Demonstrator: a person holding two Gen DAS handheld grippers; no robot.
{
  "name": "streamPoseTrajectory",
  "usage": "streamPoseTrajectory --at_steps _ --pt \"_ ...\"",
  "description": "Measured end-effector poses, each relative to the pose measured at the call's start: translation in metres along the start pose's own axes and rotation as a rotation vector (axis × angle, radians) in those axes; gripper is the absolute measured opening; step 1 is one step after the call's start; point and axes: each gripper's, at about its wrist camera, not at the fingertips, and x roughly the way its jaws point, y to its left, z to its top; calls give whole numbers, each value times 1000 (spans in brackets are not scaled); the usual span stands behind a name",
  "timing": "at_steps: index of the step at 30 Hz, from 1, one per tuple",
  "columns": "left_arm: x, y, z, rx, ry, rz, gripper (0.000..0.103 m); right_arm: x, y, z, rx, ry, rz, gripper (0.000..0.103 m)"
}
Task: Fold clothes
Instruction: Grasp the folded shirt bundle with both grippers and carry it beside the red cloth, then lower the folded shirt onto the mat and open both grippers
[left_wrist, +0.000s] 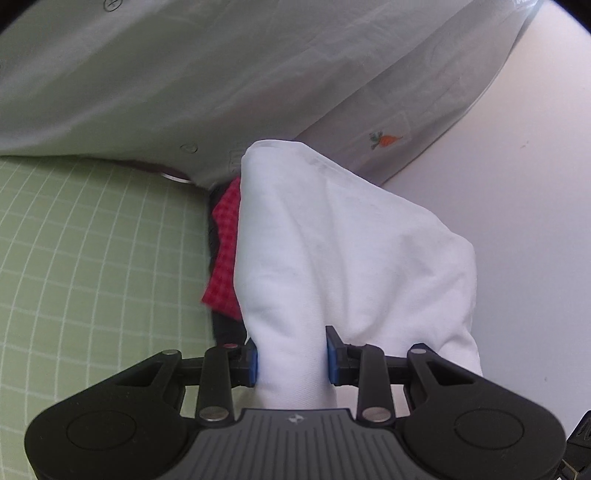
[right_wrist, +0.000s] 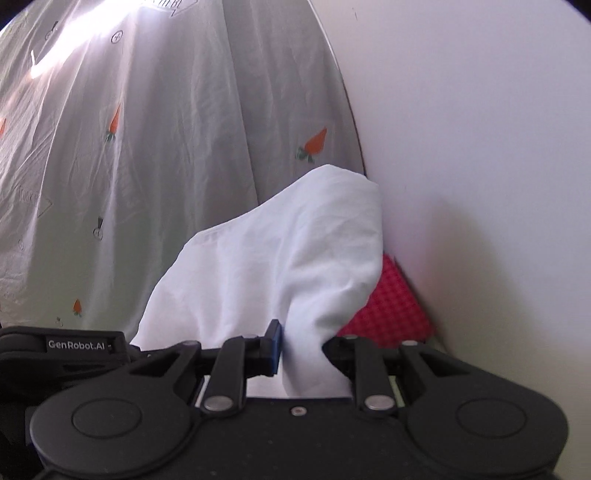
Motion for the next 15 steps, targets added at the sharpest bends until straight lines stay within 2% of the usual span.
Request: streamPoseTrajectory --at_steps 3,4,5,6,7,9,10,13,15 --pt "31 -8 26 10 -53 10 37 38 -10 34 -69 -50 -9 22" --pt "43 -8 33 15 -68 22 42 56 -12 40 -103 -56 -32 30" --pt "58 -7 40 28 -71 53 51 81 -11 42 -183 -54 -98 38" --pt "74 -4 45 47 -66 98 57 106 -10 43 -263 -51 -164 67" --pt "91 -1 49 68 -50 150 65 131 -8 43 -342 -47 -231 89" --pt "123 8 56 114 -2 262 69 175 -2 33 -468 -34 -357 86" --pt "134 13 58 132 10 291 69 186 -4 28 -440 -18 -321 86" --pt "153 31 57 155 22 337 80 218 -10 14 -355 35 -212 90" --pt "163 40 52 170 44 368 80 239 -16 -5 -298 136 -155 90"
